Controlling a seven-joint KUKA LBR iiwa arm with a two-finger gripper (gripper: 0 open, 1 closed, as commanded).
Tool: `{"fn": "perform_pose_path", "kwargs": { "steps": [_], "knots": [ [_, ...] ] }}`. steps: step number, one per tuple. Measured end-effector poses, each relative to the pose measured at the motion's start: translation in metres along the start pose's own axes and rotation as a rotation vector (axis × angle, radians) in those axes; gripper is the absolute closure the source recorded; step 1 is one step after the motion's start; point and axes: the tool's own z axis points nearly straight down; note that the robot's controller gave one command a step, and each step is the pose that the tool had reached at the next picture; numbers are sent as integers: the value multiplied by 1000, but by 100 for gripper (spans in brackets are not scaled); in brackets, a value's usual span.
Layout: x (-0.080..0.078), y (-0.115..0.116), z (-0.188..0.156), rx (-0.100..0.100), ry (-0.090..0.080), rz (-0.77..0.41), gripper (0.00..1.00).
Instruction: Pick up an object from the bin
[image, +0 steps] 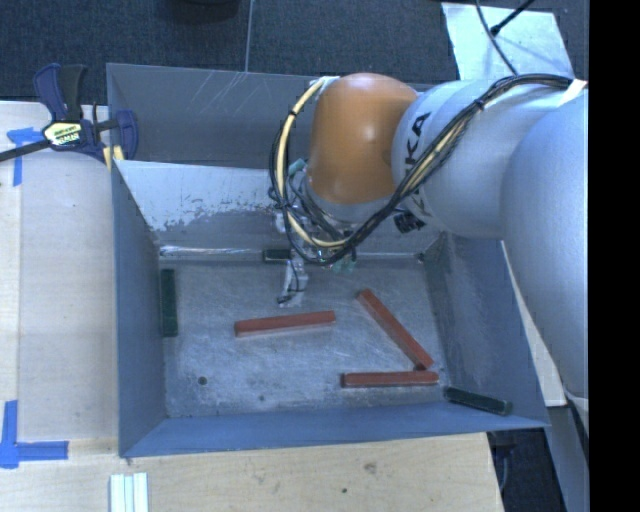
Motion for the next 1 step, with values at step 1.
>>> {"fn": "perform_pose_path", "kwargs": {
  "steps": [1],
  "knots": [
    [43,-68,67,3,-2,-39,0]
  ]
}}
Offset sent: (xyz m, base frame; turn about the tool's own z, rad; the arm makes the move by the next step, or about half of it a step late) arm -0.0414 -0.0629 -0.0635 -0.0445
